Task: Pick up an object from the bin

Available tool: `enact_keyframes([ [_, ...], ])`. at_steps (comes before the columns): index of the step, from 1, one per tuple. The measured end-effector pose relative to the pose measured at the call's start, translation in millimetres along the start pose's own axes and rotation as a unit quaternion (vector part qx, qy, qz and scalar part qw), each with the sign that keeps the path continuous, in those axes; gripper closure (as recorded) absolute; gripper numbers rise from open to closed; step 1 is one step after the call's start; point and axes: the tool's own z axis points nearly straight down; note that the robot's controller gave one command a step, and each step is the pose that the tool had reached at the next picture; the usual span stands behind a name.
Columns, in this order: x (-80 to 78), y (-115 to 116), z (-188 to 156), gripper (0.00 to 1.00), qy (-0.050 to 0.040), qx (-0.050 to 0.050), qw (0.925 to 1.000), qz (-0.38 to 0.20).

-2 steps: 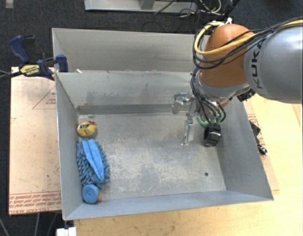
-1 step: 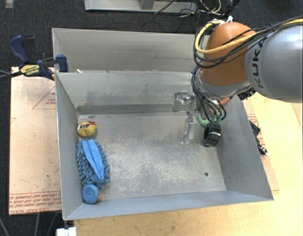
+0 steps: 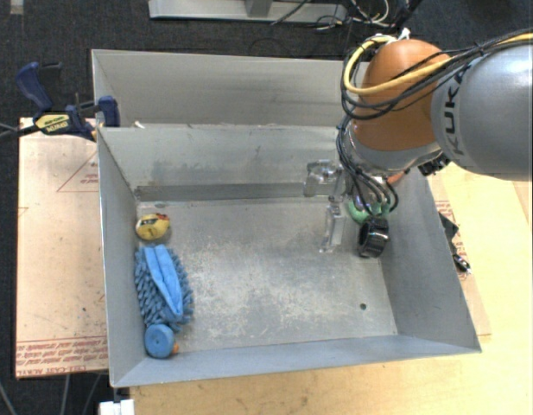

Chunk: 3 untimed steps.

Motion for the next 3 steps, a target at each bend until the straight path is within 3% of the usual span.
enact_keyframes([
  [1, 0.8, -39, 17, 0.00, 0.0003, 0.000, 0.9997, -0.026],
  [2, 7.2, -56, 28, 0.00, -0.0011, 0.000, 0.9993, -0.037],
  [3, 10.0, -40, -9, 0.00, 0.0036, 0.000, 0.9984, -0.057],
])
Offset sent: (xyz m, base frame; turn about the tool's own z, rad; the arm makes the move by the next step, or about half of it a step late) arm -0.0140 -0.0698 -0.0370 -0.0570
